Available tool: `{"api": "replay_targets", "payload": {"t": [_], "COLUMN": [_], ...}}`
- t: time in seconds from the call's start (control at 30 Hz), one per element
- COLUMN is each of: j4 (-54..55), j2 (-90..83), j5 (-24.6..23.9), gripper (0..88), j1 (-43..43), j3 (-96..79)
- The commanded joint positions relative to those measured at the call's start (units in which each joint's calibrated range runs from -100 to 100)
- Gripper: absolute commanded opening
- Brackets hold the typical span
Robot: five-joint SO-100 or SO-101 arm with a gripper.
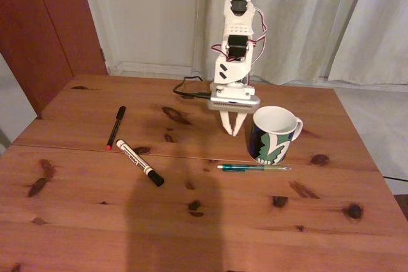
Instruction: Clean up the desk and place the pens and markers into the cup
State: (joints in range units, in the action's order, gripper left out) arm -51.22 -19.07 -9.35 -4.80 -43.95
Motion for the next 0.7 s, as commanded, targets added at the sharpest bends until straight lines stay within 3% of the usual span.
{"api": "replay_targets", "payload": {"t": [0.0, 0.2, 0.37, 0.67], "j4": [-0.17, 1.8, 13.42, 20.13], "j2": [0.08, -0.83, -2.57, 1.82], "j5": [0.45, -4.79, -7.31, -5.47], "gripper": [0.6, 0.7, 0.7, 0.7], "j1": [2.11, 6.93, 12.56, 24.06], "j3": [3.01, 4.09, 3.19, 5.09]}}
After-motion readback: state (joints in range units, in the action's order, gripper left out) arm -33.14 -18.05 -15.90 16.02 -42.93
